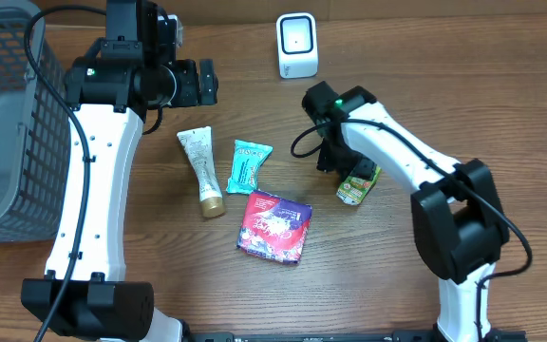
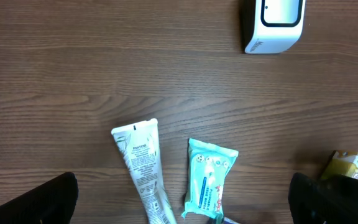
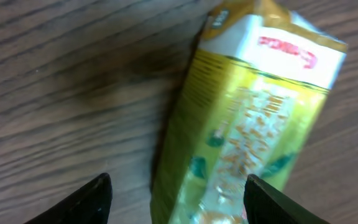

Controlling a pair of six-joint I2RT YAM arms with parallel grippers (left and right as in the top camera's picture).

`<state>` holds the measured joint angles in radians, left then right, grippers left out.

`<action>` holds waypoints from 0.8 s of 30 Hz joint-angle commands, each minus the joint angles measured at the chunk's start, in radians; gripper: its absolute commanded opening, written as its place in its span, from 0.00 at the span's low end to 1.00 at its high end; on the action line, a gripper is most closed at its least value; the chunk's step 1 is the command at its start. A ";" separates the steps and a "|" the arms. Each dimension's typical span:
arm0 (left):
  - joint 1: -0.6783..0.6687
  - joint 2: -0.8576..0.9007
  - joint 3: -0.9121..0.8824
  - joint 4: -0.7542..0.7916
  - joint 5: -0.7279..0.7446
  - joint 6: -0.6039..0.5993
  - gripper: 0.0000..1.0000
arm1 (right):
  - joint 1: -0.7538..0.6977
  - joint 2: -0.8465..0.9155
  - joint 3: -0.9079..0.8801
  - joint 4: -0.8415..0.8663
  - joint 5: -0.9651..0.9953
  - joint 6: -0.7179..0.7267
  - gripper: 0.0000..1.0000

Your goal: Scan the item barcode

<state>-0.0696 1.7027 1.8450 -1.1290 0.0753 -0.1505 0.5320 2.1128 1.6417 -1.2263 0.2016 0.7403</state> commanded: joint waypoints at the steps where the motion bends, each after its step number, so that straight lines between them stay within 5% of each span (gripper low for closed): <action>1: 0.010 0.006 0.003 0.003 0.011 0.020 1.00 | 0.025 0.027 -0.005 0.008 0.067 -0.012 0.69; 11: 0.010 0.006 0.003 0.003 0.011 0.020 1.00 | 0.031 0.077 -0.005 -0.066 0.143 -0.076 0.57; 24: 0.010 0.006 0.003 0.004 0.011 0.020 1.00 | 0.031 0.076 -0.003 -0.179 0.191 -0.080 0.04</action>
<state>-0.0696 1.7027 1.8450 -1.1290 0.0753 -0.1505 0.5636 2.1742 1.6417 -1.4040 0.3748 0.6579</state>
